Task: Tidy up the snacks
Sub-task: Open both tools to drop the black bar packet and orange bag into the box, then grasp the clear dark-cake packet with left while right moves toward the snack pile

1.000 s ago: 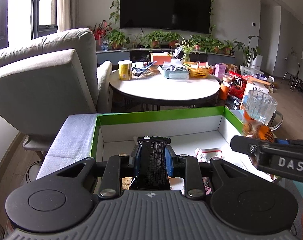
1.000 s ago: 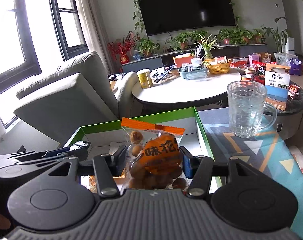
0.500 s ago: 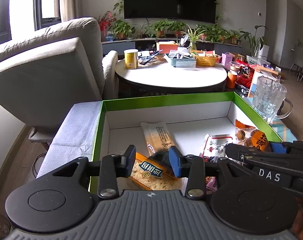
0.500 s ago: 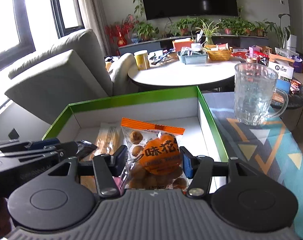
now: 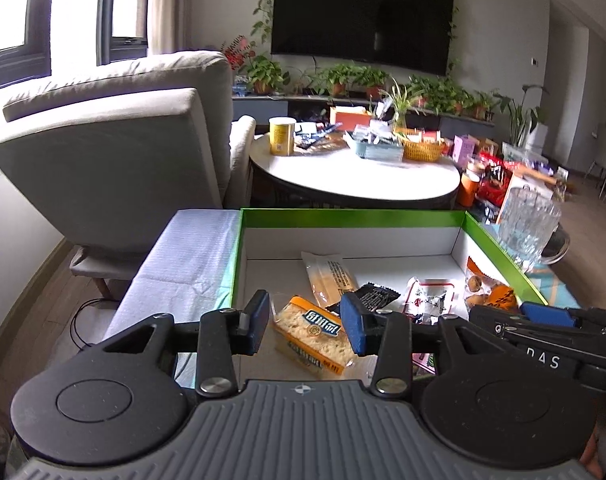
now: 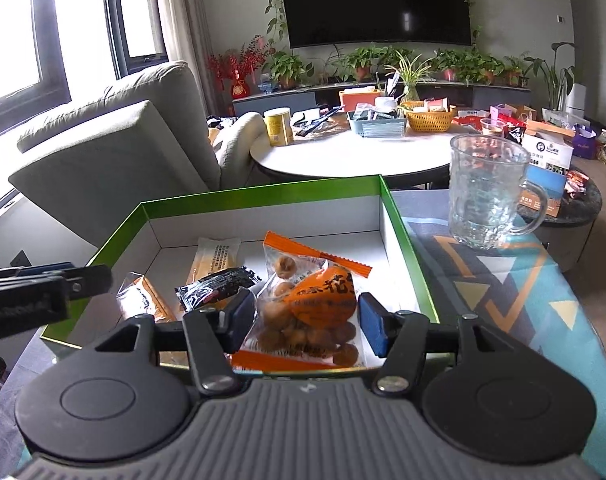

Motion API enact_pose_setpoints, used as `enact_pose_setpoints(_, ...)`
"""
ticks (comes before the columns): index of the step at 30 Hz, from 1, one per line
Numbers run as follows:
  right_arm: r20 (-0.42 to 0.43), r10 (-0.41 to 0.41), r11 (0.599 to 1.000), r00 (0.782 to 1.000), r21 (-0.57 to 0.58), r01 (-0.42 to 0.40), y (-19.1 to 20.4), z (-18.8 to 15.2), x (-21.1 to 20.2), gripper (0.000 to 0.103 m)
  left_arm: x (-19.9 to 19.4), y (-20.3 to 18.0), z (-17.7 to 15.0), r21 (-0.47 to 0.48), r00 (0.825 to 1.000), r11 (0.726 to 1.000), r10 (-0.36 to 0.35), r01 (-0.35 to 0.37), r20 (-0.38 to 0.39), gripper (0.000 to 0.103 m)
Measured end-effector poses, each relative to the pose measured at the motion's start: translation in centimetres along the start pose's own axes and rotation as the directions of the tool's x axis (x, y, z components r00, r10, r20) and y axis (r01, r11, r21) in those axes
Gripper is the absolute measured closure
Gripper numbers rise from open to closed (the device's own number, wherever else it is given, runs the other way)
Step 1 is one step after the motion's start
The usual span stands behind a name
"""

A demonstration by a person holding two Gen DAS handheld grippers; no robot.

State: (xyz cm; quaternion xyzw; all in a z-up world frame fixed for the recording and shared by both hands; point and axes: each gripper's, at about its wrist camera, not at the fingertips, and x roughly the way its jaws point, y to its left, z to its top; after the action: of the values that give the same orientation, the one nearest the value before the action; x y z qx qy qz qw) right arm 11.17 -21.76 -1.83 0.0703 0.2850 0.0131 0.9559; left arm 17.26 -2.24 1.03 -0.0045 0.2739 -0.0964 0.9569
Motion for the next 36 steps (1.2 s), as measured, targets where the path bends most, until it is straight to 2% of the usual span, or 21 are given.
enact_pose_setpoints(5,-0.002,0.004,1.000,1.000,-0.015,-0.004,-0.1,-0.8,-1.2,0.061,-2.2,1.0,-0.5,-0.014,1.000,1.000,0.016,-0.015,0.015,0.062)
enact_pose_setpoints(10,0.036,-0.018,0.997,0.999,-0.072,0.021,0.2,-1.7,-2.7,0.060,-3.5,2.1,-1.3,-0.033,0.999,0.999,0.033,-0.033,0.004,0.061)
enact_pose_setpoints(19,-0.022,0.000,0.999,1.000,-0.042,-0.001,-0.5,-3.9,-4.1,0.060,-5.6,2.7,-3.4,-0.036,0.999,0.999,0.026,-0.027,-0.029,0.060)
enact_pose_setpoints(26,-0.053,-0.004,0.999,0.999,-0.037,0.002,-0.4,-5.3,-4.9,0.060,-5.2,2.3,-5.0,-0.024,0.996,1.000,0.003,-0.005,-0.084,0.057)
enact_pose_setpoints(30,-0.065,-0.012,0.999,0.998,-0.037,0.009,-0.6,-6.0,-5.3,0.060,-4.0,1.1,-5.7,0.021,0.991,0.998,-0.051,0.054,-0.121,0.055)
enact_pose_setpoints(33,-0.073,-0.011,0.999,0.997,-0.035,0.009,-0.8,-6.3,-5.6,0.060,-3.1,0.6,-6.2,0.046,0.991,0.998,-0.031,0.038,-0.131,0.055)
enact_pose_setpoints(36,-0.072,-0.022,0.999,0.997,-0.032,0.020,-1.2,-6.6,-5.8,0.060,-2.6,1.0,-6.2,0.027,0.991,0.999,-0.027,0.030,-0.129,0.051)
